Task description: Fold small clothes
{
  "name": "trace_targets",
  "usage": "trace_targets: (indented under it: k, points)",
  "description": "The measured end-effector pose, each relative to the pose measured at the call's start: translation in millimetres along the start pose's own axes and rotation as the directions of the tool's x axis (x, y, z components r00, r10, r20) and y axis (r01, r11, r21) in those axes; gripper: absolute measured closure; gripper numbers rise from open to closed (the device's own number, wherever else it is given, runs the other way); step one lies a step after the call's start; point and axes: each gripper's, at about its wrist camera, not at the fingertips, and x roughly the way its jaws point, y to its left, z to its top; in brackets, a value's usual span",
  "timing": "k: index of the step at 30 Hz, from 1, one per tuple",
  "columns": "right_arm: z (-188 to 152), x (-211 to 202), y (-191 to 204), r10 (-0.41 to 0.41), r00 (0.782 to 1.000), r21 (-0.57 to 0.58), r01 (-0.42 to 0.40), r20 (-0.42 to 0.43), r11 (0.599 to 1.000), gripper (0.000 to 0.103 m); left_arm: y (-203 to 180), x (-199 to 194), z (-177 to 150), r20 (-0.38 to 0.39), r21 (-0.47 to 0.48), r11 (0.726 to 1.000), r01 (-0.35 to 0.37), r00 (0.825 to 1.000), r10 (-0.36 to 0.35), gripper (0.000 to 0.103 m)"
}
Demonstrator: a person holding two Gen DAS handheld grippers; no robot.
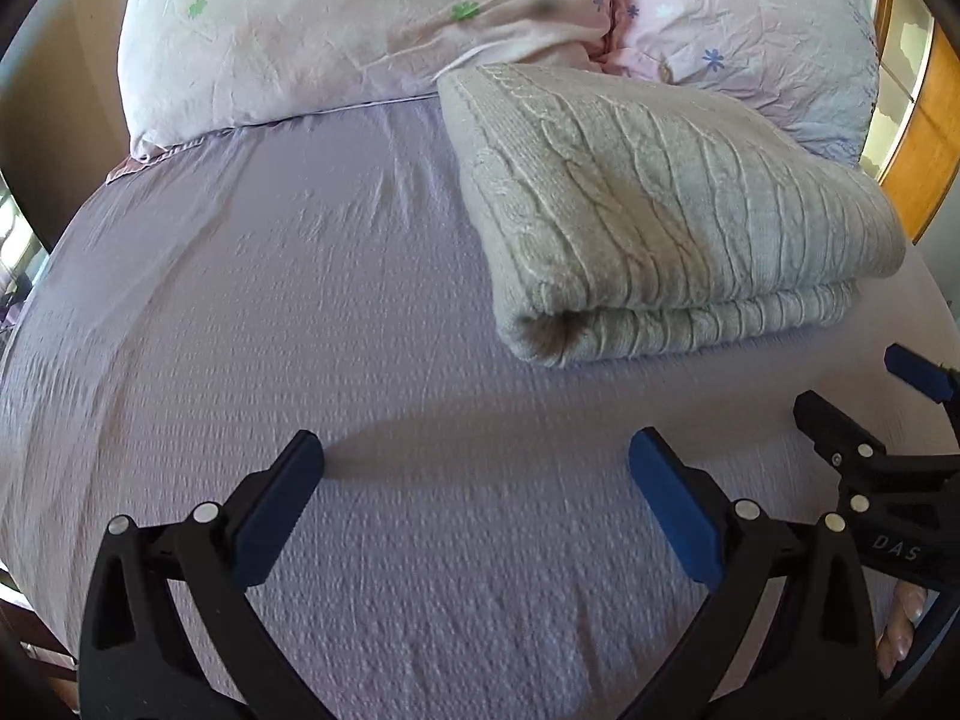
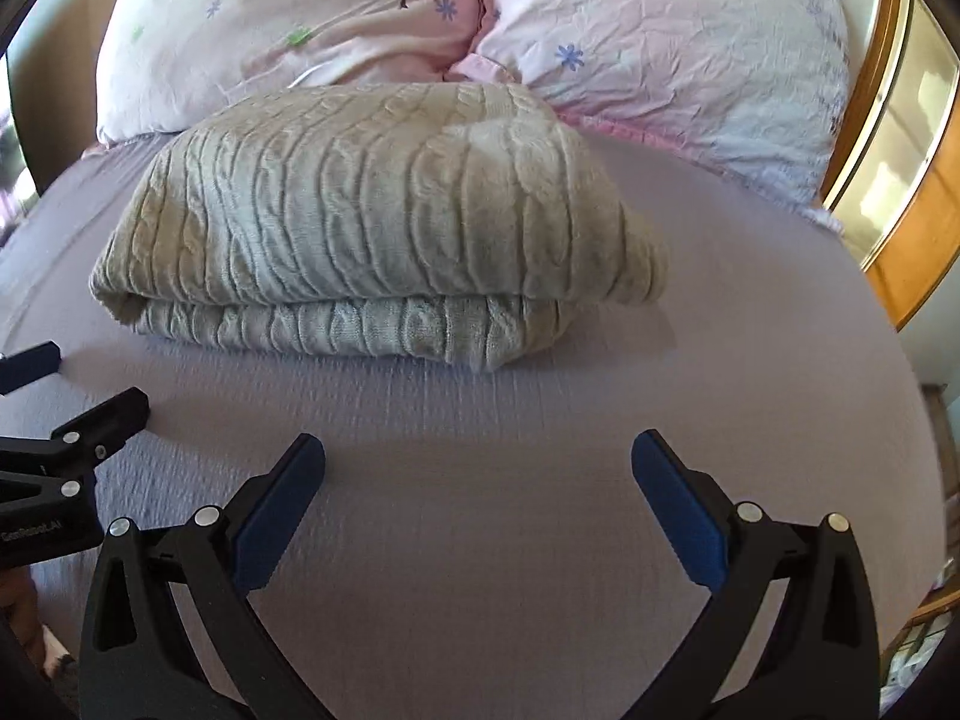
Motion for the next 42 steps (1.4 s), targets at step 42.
trace_targets:
  k: [42]
  points:
    - [-5.9, 2.3, -4.3, 0.029, 1.0, 0.084, -0.029, 0.001, 0.996, 0.001, 0.2, 0.6, -1.9, 0.028, 0.005, 1.0, 0.002, 1.0, -0.002, 0.002]
